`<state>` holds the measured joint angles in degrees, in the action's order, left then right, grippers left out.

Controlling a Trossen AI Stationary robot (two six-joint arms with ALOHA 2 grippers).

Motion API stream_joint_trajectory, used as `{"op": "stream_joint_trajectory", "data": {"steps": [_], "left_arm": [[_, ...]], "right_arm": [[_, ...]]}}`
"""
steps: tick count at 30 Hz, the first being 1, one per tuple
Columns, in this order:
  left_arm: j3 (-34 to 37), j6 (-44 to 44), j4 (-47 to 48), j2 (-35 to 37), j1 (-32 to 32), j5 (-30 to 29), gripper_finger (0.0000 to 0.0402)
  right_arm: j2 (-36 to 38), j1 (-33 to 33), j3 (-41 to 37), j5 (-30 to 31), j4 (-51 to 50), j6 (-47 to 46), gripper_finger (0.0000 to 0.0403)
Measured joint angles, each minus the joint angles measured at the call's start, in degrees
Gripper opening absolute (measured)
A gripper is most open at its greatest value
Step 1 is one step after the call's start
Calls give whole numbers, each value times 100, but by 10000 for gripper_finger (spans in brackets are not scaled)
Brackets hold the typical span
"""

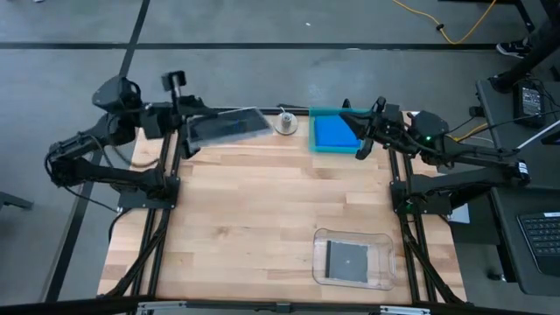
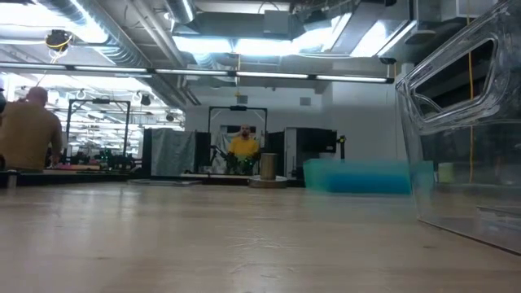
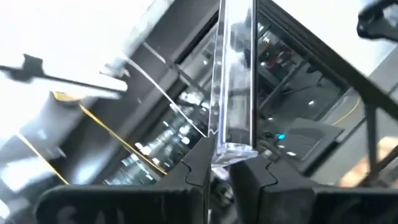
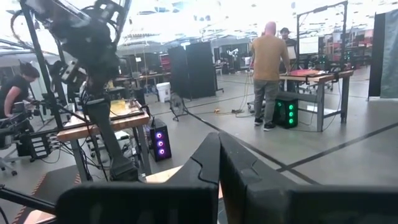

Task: Pick & place jewel cases by type
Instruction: Put the right black CD case into the transparent bin

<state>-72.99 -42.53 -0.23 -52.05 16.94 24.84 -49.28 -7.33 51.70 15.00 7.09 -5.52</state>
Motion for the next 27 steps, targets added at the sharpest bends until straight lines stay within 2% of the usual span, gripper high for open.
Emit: {"op": "stream_joint_trajectory", "data": {"steps": [5,11,15,17,20,27], "left_arm": [[-79,-1073,3,19,-596,-514,33],[-60,-2534,81,62,-1421,-1495,33],[-57,-2912,92,32,-1732,-2032,33],[-55,-2580,83,19,-1733,-2157,33],[-55,-1614,43,-30,-1489,-2308,33],[-53,2252,220,-243,-613,-2493,33]], "right_arm": [[0,0,0,0,-1,0,4],[0,0,0,-2,0,0,4],[0,0,0,-4,-2,79,4],[0,0,0,-10,-2,213,4],[0,0,0,-13,-2,423,6],[-10,0,1,-21,-8,841,27]]}}
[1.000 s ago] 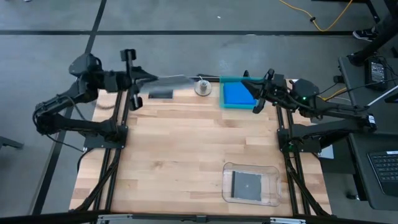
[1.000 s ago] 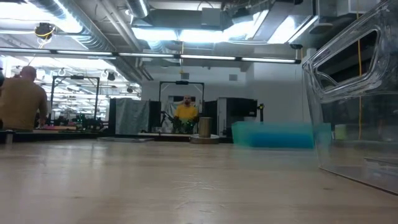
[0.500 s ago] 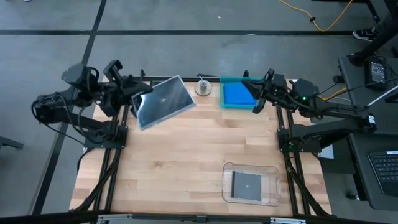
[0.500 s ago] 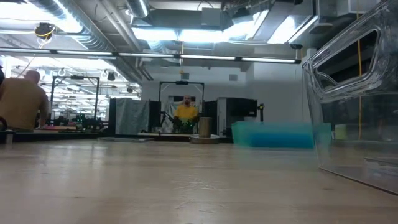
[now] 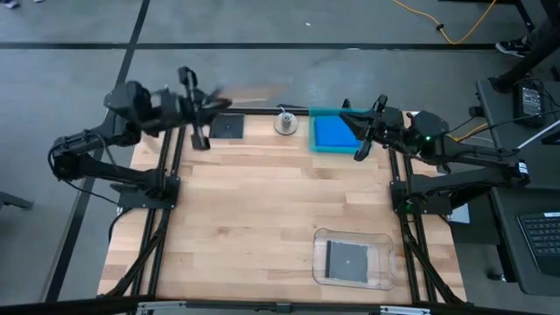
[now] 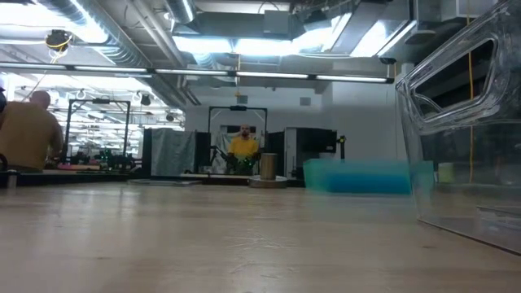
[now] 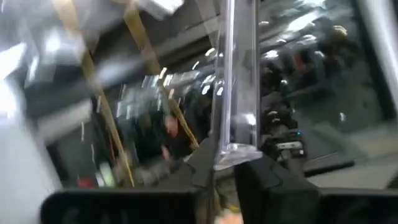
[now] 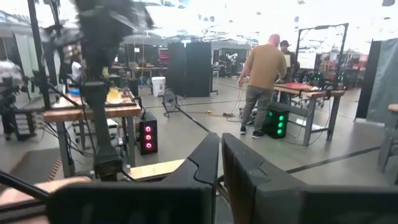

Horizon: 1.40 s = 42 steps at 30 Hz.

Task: Pick & place jewel cases by type
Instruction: Put the right black CD case into the transparent bin

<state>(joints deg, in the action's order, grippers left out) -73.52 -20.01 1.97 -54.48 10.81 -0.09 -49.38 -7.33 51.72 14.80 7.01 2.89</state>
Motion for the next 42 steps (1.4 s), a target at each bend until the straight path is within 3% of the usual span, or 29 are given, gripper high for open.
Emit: {"op": "stream_joint_trajectory", "data": {"steps": [9,12,14,19,22,30,37,42], "left_arm": [[4,5530,798,-167,1155,123,33],[4,6783,829,-191,1444,274,33],[4,7154,818,-195,1535,279,36],[4,6813,847,-259,1661,118,33],[4,6528,855,-325,1711,-4,33],[4,5862,851,-589,1711,-36,33],[4,4621,653,-977,1711,242,33],[4,3983,126,-1180,1711,472,33]], "right_arm": [[-338,0,7,14,-449,493,32],[-559,0,7,14,-716,505,33],[-701,-7,7,14,-861,495,33],[-969,-163,7,-33,-880,392,36],[-995,-374,7,-398,-807,172,54],[-980,-976,5,-1621,-618,-812,159],[-1097,-1443,3,-2191,400,-2123,261],[-1323,-1811,3,-2599,1335,-3101,310]]}}
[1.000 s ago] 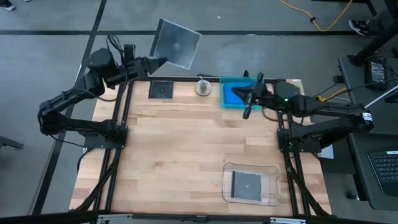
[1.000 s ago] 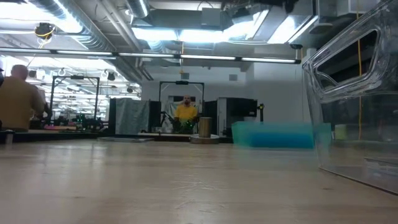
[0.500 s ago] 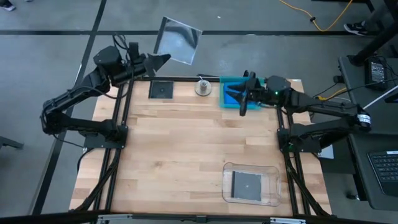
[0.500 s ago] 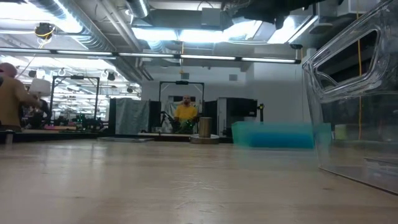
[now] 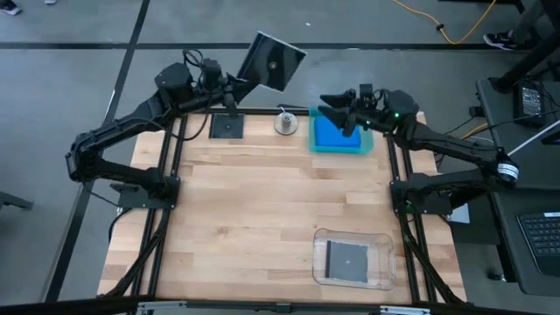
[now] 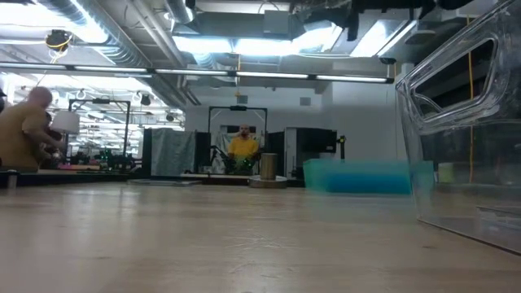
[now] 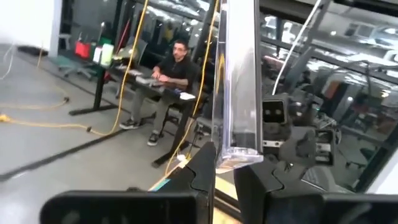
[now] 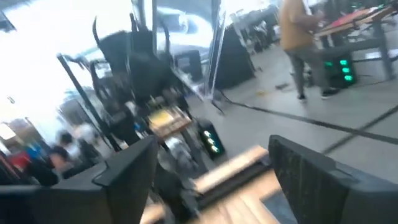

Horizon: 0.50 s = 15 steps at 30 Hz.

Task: Pick & place jewel cases by type
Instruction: Put the right black CD case into the transparent bin

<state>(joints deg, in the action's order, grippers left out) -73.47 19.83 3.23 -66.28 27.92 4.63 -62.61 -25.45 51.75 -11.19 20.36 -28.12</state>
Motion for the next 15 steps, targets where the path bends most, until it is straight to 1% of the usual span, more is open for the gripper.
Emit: {"op": "stream_joint_trajectory", "data": {"steps": [3,6,11,15], "left_arm": [[0,-56,-252,-131,0,140,33],[0,26,-415,-299,0,339,33],[0,391,-811,-620,-1,773,33],[0,662,-970,-773,0,950,33]], "right_arm": [[-213,-116,-1,-217,786,-351,318],[-447,-147,0,-259,1460,-493,314],[-819,-145,-2,-259,2187,-545,303],[-1046,-145,-2,-255,2612,-599,295]]}}
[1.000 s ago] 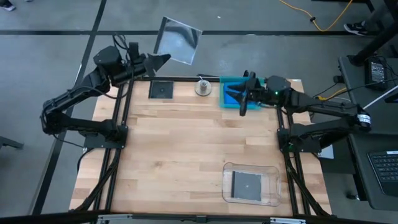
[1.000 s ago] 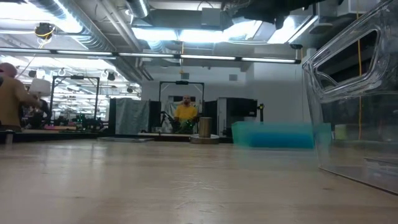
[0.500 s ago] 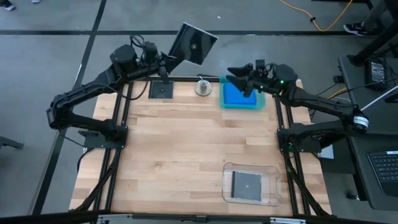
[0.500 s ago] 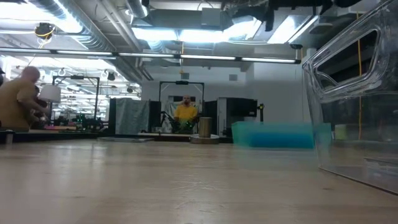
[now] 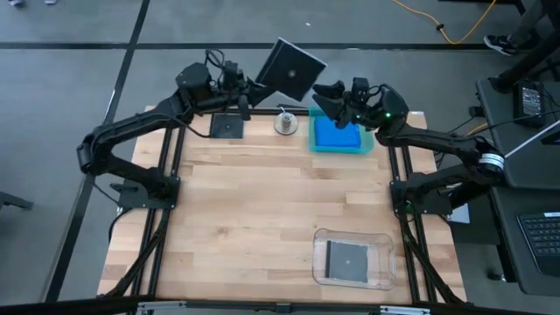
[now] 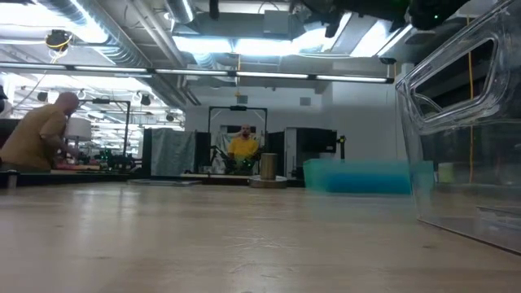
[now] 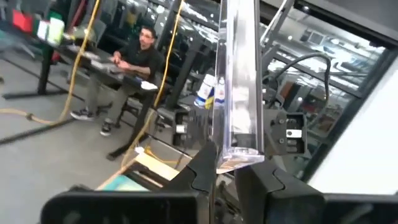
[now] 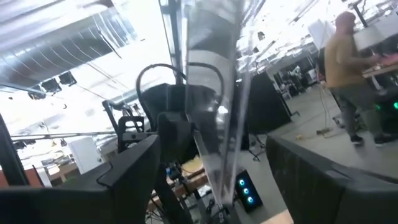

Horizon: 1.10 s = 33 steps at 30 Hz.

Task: Pick & place jewel cases by type
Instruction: Put the right black CD case into the transparent bin

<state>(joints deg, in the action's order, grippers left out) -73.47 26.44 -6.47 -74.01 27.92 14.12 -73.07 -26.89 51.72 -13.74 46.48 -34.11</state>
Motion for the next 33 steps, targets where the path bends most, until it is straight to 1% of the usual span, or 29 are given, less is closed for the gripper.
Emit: {"op": "stream_joint_trajectory", "data": {"steps": [6,10,14,20,24,27,31,33], "left_arm": [[0,153,5,-162,-35,144,33],[0,192,-4,-254,-92,152,33],[0,299,-18,-320,-90,240,33],[0,290,-80,-330,-89,260,38],[0,284,-86,-329,-83,271,59],[-2,302,-163,-328,-38,535,74],[-143,451,-244,-204,160,1293,93],[-272,450,-254,-63,266,1574,104]], "right_arm": [[-79,0,0,45,218,120,272],[-75,0,0,64,269,151,235],[-75,0,0,170,265,233,168],[-74,0,0,154,279,467,36],[-66,4,0,194,297,616,32],[-45,4,0,223,315,604,32],[134,-20,2,278,346,717,32],[293,-75,4,339,313,797,32]]}}
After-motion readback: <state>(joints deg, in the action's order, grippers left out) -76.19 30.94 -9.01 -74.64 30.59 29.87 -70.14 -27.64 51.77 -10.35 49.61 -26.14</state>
